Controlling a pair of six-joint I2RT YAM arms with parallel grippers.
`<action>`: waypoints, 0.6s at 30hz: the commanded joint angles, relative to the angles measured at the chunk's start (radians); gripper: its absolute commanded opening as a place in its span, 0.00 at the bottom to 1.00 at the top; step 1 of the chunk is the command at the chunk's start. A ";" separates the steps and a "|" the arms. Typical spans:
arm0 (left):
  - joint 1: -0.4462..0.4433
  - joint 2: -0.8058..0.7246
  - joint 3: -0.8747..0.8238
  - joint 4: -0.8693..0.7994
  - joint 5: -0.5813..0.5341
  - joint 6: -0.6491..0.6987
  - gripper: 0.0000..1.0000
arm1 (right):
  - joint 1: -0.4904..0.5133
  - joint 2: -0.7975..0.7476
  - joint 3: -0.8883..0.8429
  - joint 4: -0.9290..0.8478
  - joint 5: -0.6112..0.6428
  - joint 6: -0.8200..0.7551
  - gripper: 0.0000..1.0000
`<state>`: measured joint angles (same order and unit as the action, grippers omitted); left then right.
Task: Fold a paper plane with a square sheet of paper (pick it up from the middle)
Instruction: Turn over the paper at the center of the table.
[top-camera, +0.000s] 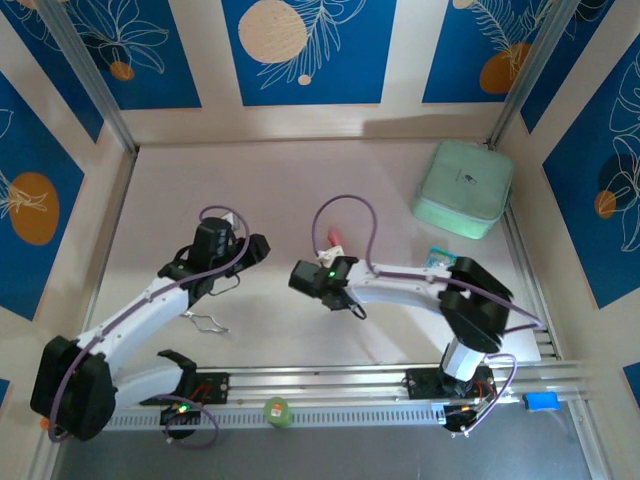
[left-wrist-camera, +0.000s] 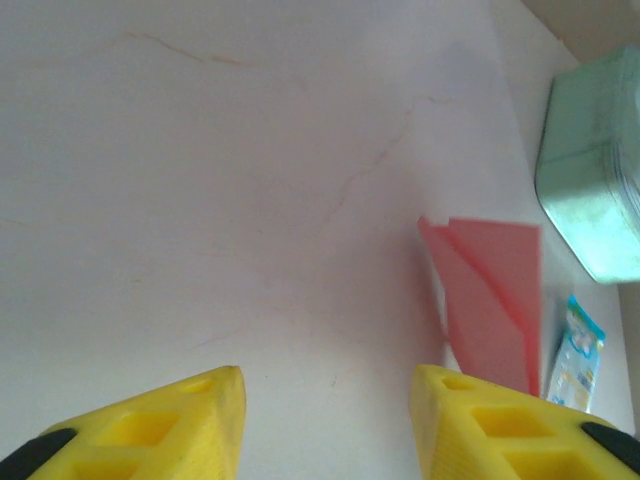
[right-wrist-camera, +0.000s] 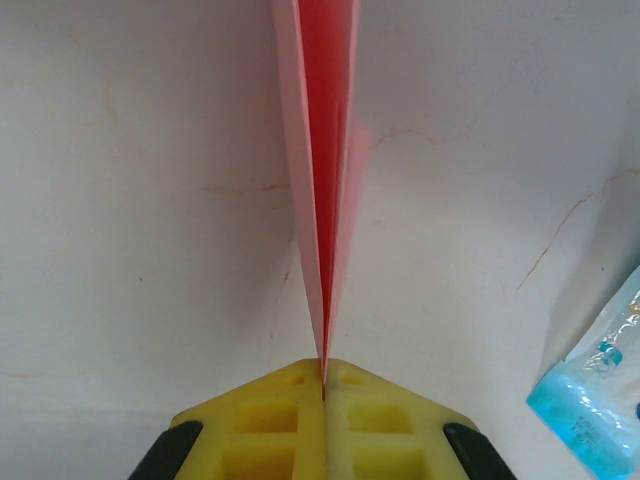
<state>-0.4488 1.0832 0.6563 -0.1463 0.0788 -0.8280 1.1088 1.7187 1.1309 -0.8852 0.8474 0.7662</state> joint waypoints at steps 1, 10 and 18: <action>0.010 -0.083 -0.027 -0.095 -0.145 0.005 0.50 | 0.041 0.066 0.046 -0.060 0.042 -0.003 0.05; 0.014 -0.223 -0.048 -0.174 -0.275 0.012 0.55 | 0.019 0.051 0.029 0.195 -0.288 -0.115 0.25; 0.015 -0.138 -0.039 -0.096 -0.149 0.025 0.55 | -0.177 -0.212 -0.241 0.566 -0.719 -0.082 0.42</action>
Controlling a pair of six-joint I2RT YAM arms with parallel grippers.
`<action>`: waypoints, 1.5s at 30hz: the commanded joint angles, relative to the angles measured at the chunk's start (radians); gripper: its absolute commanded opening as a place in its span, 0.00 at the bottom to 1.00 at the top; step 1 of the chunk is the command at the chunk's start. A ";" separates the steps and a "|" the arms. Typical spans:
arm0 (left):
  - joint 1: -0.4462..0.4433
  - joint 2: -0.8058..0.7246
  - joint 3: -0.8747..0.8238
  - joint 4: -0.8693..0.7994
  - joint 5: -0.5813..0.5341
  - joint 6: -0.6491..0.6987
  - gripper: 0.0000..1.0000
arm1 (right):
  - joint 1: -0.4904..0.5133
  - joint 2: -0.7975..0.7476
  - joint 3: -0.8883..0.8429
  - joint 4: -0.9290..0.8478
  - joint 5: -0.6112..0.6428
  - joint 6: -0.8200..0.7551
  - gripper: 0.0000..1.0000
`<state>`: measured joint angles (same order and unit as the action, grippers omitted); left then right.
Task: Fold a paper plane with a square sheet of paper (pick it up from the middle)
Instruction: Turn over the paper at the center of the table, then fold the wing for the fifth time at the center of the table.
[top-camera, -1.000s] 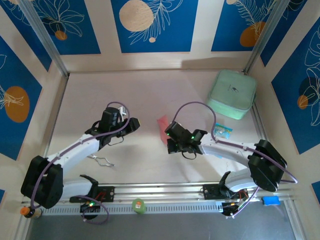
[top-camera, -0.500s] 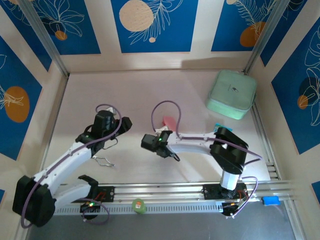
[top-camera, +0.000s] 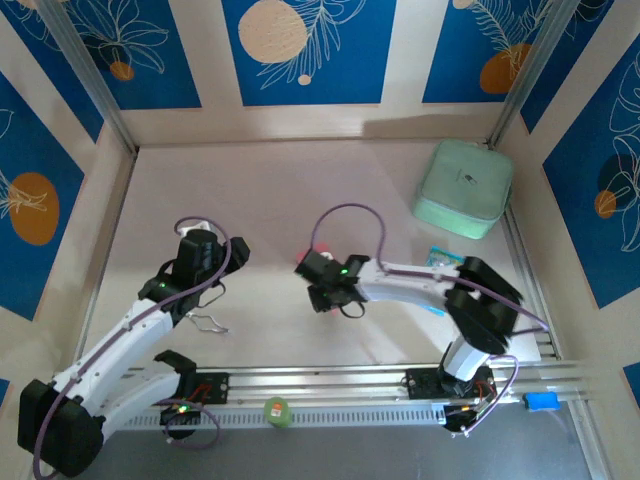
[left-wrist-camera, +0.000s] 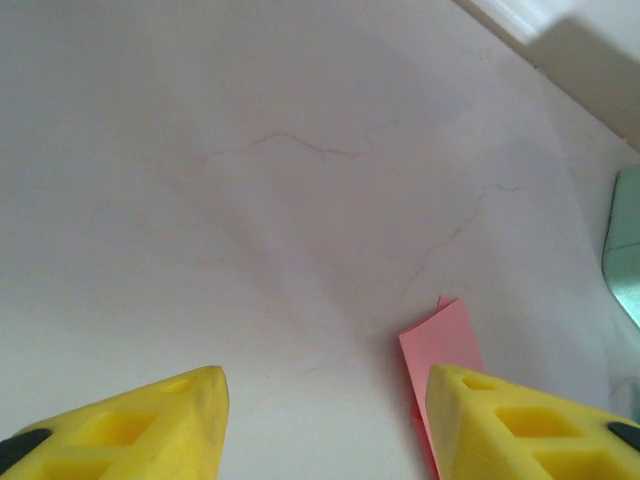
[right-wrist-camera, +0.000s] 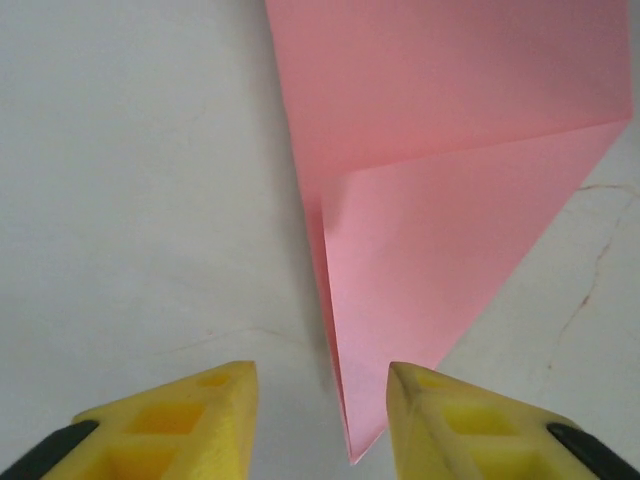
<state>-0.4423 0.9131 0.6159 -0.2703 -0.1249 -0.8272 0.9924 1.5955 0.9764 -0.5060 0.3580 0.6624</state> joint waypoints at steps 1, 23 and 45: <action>0.009 0.051 0.008 0.032 0.074 0.026 0.55 | -0.108 -0.127 -0.144 0.261 -0.311 0.042 0.45; 0.008 0.235 0.027 0.138 0.263 0.011 0.50 | -0.339 0.054 -0.257 0.399 -0.599 0.191 0.04; 0.010 0.292 0.017 0.184 0.355 0.008 0.47 | -0.211 -0.035 -0.420 0.645 -0.415 0.944 0.02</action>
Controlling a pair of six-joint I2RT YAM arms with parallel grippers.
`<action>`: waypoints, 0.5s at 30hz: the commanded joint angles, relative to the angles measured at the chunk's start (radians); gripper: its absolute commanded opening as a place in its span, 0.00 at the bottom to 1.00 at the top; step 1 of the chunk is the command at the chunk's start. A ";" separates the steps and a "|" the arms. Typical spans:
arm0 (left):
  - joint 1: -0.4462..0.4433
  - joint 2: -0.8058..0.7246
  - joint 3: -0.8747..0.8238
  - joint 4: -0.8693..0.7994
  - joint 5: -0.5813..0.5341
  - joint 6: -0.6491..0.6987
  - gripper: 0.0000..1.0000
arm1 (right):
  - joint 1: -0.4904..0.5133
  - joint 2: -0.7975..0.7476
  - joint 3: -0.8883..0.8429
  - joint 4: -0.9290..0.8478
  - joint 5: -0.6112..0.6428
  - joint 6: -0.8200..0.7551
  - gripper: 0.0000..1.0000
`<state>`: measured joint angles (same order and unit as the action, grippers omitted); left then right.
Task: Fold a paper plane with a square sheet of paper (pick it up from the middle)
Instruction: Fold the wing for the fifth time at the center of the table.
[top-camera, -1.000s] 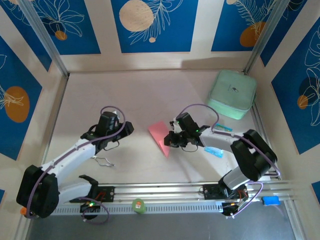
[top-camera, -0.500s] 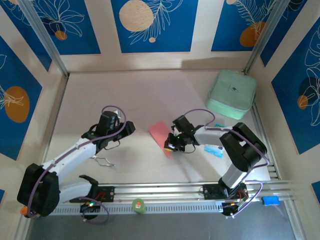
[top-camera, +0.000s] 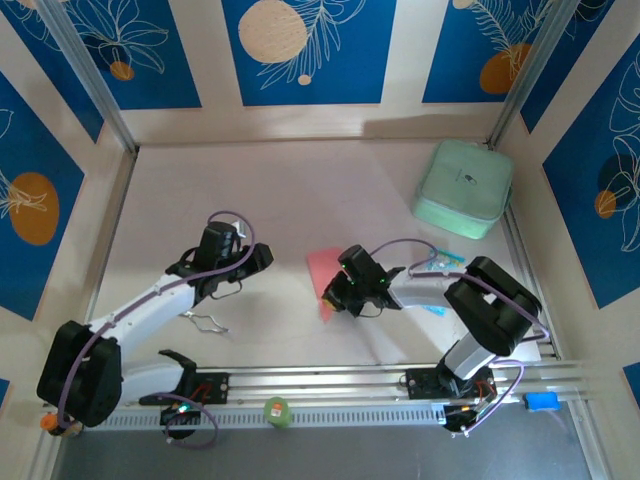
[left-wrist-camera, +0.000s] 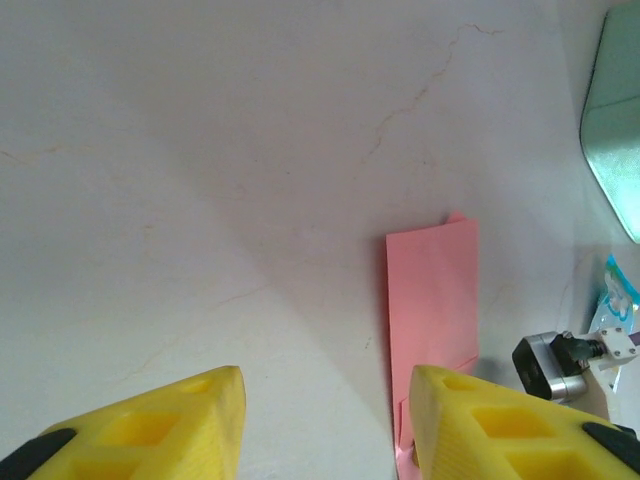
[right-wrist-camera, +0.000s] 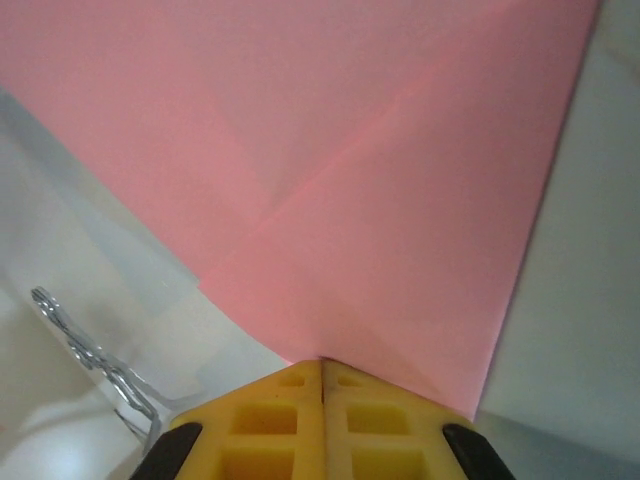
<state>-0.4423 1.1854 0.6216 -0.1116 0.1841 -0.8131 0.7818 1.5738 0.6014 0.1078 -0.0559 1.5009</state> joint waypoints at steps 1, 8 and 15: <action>0.009 0.028 0.012 0.031 0.055 -0.007 0.46 | -0.005 -0.021 -0.045 0.040 -0.013 0.102 0.02; 0.005 0.124 0.049 0.099 0.191 -0.009 0.40 | -0.032 -0.116 0.066 -0.234 0.041 -0.155 0.07; -0.044 0.253 0.111 0.152 0.293 -0.012 0.29 | -0.110 -0.218 0.016 -0.261 0.038 -0.329 0.08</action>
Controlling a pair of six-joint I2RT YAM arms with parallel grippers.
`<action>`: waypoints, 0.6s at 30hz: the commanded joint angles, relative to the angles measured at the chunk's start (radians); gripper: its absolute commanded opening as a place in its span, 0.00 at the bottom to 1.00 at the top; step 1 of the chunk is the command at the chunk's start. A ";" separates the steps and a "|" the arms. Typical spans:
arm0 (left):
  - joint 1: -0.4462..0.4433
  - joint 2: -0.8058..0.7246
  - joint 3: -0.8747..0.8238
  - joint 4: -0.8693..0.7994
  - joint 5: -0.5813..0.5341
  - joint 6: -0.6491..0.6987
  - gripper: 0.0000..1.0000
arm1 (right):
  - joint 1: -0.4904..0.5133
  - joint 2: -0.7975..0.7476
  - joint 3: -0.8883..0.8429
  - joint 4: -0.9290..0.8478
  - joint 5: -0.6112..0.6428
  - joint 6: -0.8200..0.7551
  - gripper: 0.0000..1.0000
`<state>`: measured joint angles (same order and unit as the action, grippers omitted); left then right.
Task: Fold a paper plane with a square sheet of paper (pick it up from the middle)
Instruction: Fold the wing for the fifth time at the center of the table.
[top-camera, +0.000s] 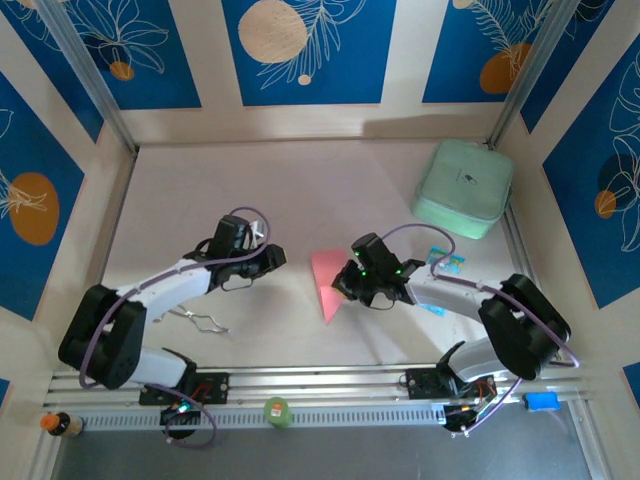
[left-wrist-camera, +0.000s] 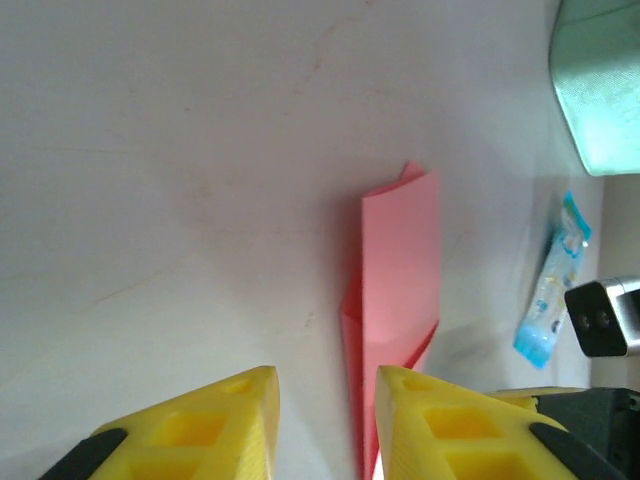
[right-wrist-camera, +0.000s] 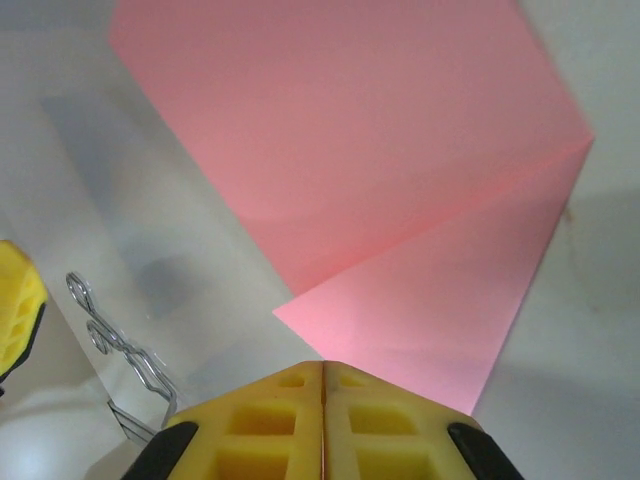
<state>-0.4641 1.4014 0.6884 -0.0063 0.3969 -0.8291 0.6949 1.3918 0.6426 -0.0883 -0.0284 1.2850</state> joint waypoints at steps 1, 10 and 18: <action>-0.033 0.054 0.055 0.051 0.088 0.005 0.28 | -0.030 -0.046 -0.035 -0.057 0.007 -0.131 0.08; -0.106 0.188 0.161 0.054 0.141 0.030 0.21 | -0.041 -0.150 -0.124 0.071 0.054 -0.260 0.09; -0.132 0.285 0.225 0.043 0.177 0.037 0.20 | -0.069 -0.142 -0.117 0.053 -0.051 -0.294 0.15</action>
<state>-0.5804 1.6543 0.8829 0.0311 0.5308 -0.8097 0.6342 1.2491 0.5270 -0.0380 -0.0429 1.0203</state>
